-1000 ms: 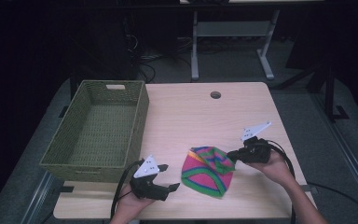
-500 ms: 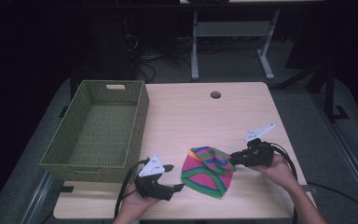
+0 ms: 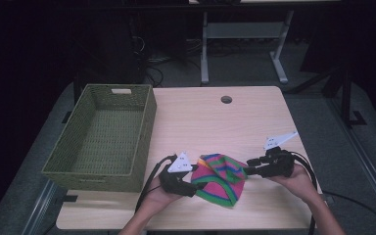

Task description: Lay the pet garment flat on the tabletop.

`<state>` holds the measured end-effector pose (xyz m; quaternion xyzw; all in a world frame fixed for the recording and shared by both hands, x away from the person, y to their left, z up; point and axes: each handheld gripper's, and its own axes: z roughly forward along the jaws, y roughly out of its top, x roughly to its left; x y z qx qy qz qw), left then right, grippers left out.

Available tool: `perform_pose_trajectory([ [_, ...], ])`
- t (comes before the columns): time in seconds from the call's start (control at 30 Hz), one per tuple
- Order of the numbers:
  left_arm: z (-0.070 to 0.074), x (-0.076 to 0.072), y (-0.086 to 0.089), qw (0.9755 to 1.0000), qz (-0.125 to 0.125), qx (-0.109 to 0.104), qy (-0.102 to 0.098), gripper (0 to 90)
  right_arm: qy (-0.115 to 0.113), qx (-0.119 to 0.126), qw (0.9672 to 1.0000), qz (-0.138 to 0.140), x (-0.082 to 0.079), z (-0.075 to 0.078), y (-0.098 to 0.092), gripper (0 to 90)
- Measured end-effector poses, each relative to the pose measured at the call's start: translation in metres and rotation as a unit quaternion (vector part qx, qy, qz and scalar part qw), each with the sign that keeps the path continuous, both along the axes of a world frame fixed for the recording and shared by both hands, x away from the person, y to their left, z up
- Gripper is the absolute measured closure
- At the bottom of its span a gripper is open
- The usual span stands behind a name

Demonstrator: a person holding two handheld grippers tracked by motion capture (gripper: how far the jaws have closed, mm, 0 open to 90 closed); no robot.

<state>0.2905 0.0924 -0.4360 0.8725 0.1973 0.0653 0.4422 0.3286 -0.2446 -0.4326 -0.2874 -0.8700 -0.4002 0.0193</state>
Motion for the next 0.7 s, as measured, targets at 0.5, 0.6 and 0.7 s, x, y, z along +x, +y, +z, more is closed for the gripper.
perform_pose_trajectory([
  [0.5, -0.005, 0.027, -0.036, 0.9983, -0.04, 0.039, -0.016, 38.6, 0.012, 0.013, 0.9998, -0.012, -0.004, -0.005, -0.018, 55.1],
  [0.6, -0.009, 0.03, -0.041, 0.9977, -0.047, 0.045, -0.016, 42.1, 0.012, 0.012, 0.9998, -0.01, -0.003, -0.005, -0.019, 55.1],
  [0.7, -0.013, 0.033, -0.045, 0.9969, -0.052, 0.057, -0.017, 43.6, 0.012, 0.011, 0.9998, -0.007, -0.003, -0.006, -0.018, 54.9],
])
